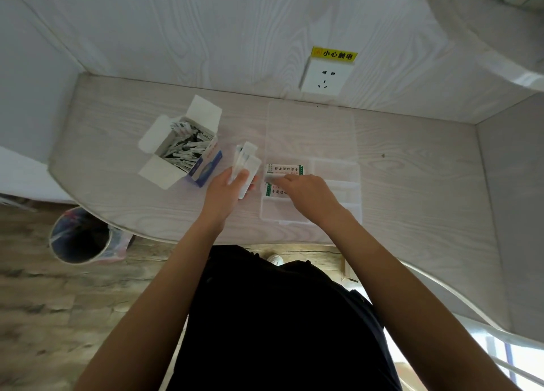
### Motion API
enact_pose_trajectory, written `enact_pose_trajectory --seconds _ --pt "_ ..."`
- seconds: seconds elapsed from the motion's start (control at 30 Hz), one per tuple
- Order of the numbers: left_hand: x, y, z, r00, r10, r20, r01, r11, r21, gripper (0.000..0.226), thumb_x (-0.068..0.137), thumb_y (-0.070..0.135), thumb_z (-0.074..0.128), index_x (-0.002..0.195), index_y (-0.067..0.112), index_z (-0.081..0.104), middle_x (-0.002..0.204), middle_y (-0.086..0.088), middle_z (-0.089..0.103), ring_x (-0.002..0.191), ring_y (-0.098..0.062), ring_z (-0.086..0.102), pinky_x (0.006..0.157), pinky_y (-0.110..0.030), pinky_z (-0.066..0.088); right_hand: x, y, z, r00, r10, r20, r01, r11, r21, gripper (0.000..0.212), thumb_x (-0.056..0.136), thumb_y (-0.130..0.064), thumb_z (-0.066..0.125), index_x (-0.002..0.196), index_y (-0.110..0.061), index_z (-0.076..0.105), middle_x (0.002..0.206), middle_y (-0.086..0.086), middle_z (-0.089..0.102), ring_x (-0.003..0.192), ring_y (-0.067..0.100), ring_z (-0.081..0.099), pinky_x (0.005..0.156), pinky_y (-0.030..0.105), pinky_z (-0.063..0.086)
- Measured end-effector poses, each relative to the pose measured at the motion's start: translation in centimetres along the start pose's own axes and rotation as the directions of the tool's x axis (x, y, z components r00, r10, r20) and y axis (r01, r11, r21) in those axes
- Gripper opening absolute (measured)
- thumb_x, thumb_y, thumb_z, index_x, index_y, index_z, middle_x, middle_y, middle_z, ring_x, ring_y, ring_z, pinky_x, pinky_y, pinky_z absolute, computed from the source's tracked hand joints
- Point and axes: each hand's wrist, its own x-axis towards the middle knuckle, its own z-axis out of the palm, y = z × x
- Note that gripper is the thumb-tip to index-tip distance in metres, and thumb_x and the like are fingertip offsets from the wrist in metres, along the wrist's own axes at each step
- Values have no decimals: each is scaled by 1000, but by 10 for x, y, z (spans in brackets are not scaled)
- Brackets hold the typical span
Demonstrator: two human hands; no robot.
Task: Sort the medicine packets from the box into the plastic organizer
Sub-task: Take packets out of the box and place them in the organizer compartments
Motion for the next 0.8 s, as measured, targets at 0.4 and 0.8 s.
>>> enact_pose_trajectory --seconds 0.4,0.8 --pt "-5 4 -1 1000 3 9 -3 999 -53 16 96 19 49 88 26 62 85 4 68 80 -11 62 76 -27 48 -1 3 9 999 45 22 -48 980 194 58 87 8 42 136 -22 45 130 6 57 105 29 61 79 36 49" --pt "-19 13 5 920 40 390 -93 989 119 10 91 20 57 95 24 65 84 2 72 73 -12 70 60 -20 53 -20 -5 -13 890 439 123 -176 80 981 35 82 -13 71 115 -16 58 92 6 64 59 12 65 54 23 52"
